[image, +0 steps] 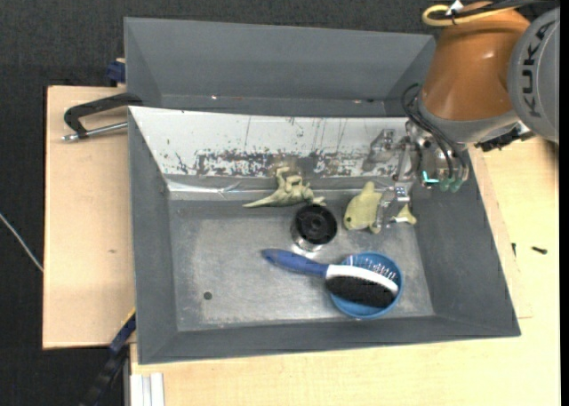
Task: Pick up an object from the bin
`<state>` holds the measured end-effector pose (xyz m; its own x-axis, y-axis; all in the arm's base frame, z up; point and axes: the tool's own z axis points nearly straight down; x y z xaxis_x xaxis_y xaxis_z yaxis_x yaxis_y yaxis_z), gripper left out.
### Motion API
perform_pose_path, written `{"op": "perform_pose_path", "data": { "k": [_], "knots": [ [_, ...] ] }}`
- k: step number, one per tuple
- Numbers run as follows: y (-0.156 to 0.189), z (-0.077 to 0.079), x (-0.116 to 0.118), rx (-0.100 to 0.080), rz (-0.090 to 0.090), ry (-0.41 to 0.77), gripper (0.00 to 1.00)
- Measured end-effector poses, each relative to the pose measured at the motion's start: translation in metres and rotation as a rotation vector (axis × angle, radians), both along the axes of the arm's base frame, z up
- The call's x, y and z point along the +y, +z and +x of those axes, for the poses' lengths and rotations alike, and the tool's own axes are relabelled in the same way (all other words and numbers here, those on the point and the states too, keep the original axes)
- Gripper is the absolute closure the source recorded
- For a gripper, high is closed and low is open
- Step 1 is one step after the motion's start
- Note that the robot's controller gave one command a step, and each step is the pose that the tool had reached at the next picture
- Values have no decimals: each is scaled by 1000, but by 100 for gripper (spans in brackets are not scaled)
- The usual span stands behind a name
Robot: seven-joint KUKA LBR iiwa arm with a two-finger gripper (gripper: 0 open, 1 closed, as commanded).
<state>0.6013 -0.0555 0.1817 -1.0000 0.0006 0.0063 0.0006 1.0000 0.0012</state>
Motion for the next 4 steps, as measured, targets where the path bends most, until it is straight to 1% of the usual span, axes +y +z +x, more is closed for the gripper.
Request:
{"op": "perform_pose_path", "data": {
  "k": [1,2,3,4],
  "knots": [
    [-104,-26,-19,-39,3,-381,0],
    [-105,-29,-20,-26,-1,-380,100],
    [-25,-26,-17,-20,0,-385,100],
    [64,-29,-12,-21,0,-402,100]
  ]
}}
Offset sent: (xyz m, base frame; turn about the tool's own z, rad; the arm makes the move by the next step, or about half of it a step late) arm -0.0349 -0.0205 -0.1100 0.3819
